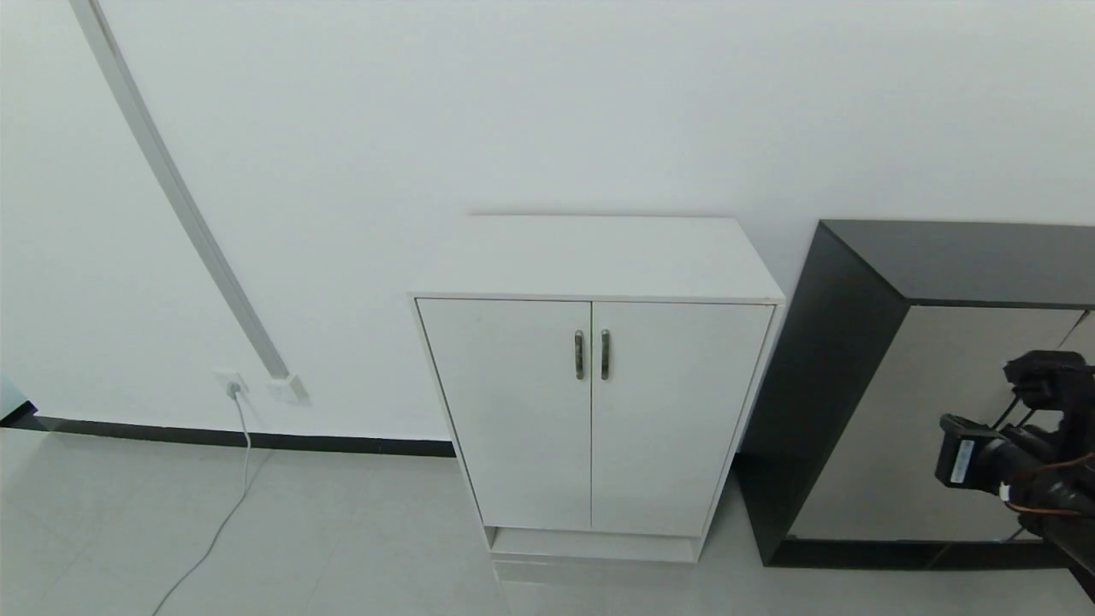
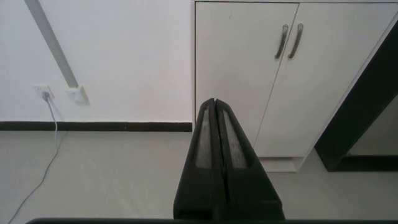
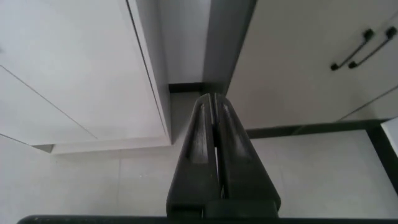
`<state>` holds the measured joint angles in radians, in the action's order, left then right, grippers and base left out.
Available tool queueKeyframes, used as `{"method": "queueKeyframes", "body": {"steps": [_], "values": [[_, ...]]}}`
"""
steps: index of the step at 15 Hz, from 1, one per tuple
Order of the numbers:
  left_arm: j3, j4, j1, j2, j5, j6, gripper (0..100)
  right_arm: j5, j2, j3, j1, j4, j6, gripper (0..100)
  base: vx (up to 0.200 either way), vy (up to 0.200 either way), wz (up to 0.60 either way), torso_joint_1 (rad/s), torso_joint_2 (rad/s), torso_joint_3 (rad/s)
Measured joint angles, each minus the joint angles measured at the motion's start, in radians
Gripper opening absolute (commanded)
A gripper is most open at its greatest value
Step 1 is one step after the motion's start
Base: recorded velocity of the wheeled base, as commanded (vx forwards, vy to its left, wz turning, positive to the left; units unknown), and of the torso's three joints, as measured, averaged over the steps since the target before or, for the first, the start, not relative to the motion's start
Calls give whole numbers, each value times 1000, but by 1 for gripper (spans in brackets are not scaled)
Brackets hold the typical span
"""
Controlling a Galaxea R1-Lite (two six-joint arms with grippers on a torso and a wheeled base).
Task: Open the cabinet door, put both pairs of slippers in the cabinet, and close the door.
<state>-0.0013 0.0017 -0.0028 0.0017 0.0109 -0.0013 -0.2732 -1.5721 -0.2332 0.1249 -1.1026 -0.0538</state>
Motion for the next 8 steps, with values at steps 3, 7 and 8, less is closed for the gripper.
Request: {"method": "queueKeyframes", "body": {"steps": [3,7,8], "values": [[0,0,0,0,0,0,0,67,122,103,-76,2,15,0,0,0,0,0,0,0],[0,0,0,0,1,1,0,117,277,213,-113,36,22,0,0,0,0,0,0,0],[0,0,0,0,1,1,0,124,317,223,-114,85,24,0,0,0,0,0,0,0]]}}
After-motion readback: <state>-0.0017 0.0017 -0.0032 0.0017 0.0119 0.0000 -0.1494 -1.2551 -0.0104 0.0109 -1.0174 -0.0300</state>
